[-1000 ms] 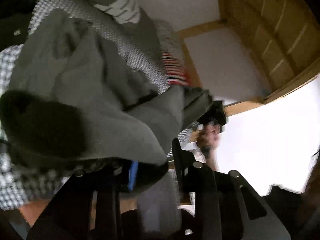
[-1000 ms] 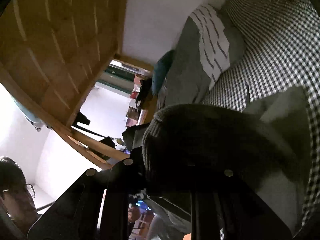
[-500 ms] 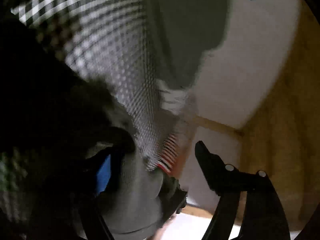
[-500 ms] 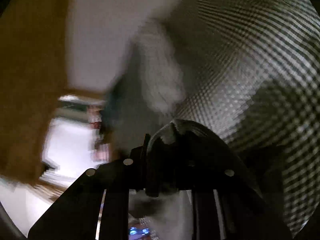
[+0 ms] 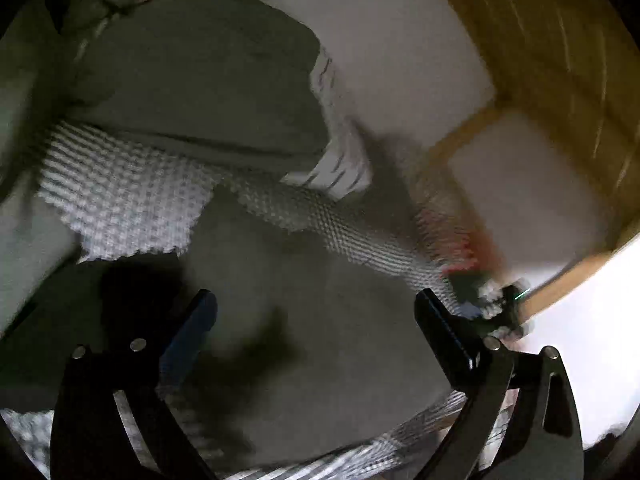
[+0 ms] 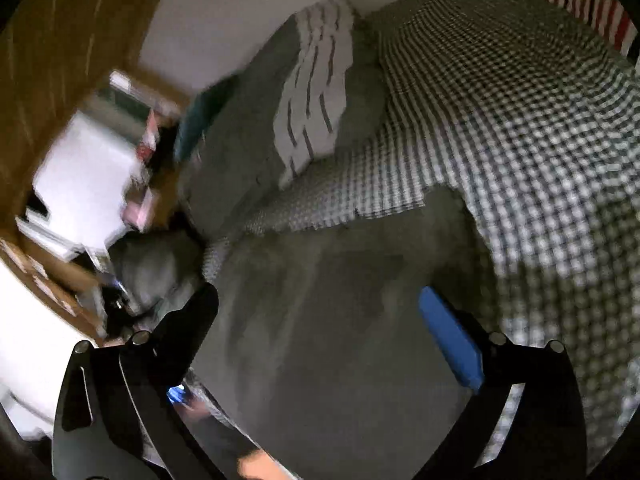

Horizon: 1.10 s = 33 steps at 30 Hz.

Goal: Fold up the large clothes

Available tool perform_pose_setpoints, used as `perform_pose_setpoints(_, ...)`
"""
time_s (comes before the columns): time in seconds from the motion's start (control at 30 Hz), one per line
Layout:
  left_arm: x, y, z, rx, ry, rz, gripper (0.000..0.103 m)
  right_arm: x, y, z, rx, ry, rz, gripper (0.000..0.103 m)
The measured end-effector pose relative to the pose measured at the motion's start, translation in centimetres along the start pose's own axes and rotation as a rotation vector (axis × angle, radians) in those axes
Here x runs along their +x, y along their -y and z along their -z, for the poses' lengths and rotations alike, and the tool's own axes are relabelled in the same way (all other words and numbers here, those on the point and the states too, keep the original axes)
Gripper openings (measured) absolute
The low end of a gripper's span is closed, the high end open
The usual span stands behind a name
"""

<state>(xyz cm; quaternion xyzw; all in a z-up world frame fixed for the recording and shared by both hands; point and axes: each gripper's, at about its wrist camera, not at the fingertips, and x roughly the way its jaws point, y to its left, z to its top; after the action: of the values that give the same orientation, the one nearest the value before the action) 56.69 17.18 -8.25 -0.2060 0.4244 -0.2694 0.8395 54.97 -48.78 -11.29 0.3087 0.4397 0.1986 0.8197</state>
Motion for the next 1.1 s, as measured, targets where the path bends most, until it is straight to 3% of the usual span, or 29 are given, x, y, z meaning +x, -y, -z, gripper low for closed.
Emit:
perform_pose_setpoints(0.1,2.0,-0.1,5.3,0.091,-0.125,-0.085,0.097,0.0,1.4,3.6,-0.02,-0.059,0.05,0.099)
perform_pose_setpoints(0.17,3.3,-0.6,7.3,0.118,-0.15,-0.102,0.097,0.6,2.2,6.2,-0.035,-0.096,0.082,0.099)
perform_pose_setpoints(0.27,4.0,-1.0,9.1,0.094,-0.079,-0.093,0.097,1.3,3.0,8.9,-0.033,-0.099,0.102,0.099)
perform_pose_setpoints(0.33,4.3,-1.7,9.4,0.02,-0.06,-0.086,0.097,1.3,3.1,10.1,-0.031,-0.081,0.101,0.099)
perform_pose_setpoints(0.43,3.7,-2.2,10.2,-0.083,-0.041,0.003,0.097,1.1,2.5,12.1,-0.067,-0.034,0.063,0.098)
perform_pose_setpoints(0.47,3.9,-1.8,10.4,-0.076,-0.054,0.028,0.097,1.0,2.3,12.6,-0.072,-0.023,0.024,0.094)
perform_pose_setpoints(0.5,4.0,-1.3,10.7,-0.054,-0.073,0.039,0.097,0.7,2.2,13.1,-0.069,0.001,-0.054,0.062)
perform_pose_setpoints(0.53,4.2,-0.9,10.7,-0.015,-0.094,0.034,0.097,0.5,2.3,13.3,-0.052,0.012,-0.078,0.031)
perform_pose_setpoints(0.6,4.5,-0.4,10.9,0.009,-0.114,0.056,0.097,0.4,3.4,13.4,-0.002,0.03,-0.067,0.018)
perform_pose_setpoints(0.63,4.5,-0.4,10.8,0.002,-0.119,0.078,0.094,0.5,4.0,13.5,0.016,0.028,-0.085,0.016)
perform_pose_setpoints(0.67,4.5,-0.6,10.7,-0.008,-0.121,0.082,0.081,0.4,4.7,13.7,0.028,0.024,-0.091,0.016)
perform_pose_setpoints(0.7,4.4,-0.8,10.7,-0.014,-0.127,0.075,0.075,0.2,5.2,13.8,0.031,0.021,-0.076,0.018)
perform_pose_setpoints(0.77,3.1,-1.5,11.2,-0.012,-0.155,0.044,0.066,-0.9,6.1,14.0,0.038,0.052,-0.043,0.031)
perform_pose_setpoints(0.8,3.1,-1.6,11.5,0.0,-0.175,0.026,0.065,-1.8,6.4,14.1,0.039,0.08,-0.041,0.069)
perform_pose_setpoints(0.83,3.3,-1.7,12.0,0.022,-0.214,0.0,0.06,-2.5,6.5,14.2,0.037,0.106,-0.047,0.088)
perform_pose_setpoints(0.9,4.1,-1.5,13.2,0.063,-0.268,-0.044,0.059,-3.2,6.3,14.0,0.006,0.117,-0.061,0.087)
perform_pose_setpoints(0.97,4.6,-1.5,13.6,0.074,-0.27,-0.073,0.055,-2.5,5.7,13.9,-0.033,0.067,-0.008,0.083)
perform_pose_setpoints(1.1,4.2,-1.6,13.6,0.039,-0.234,-0.057,0.048,0.2,3.3,14.2,-0.163,-0.035,0.095,0.052)
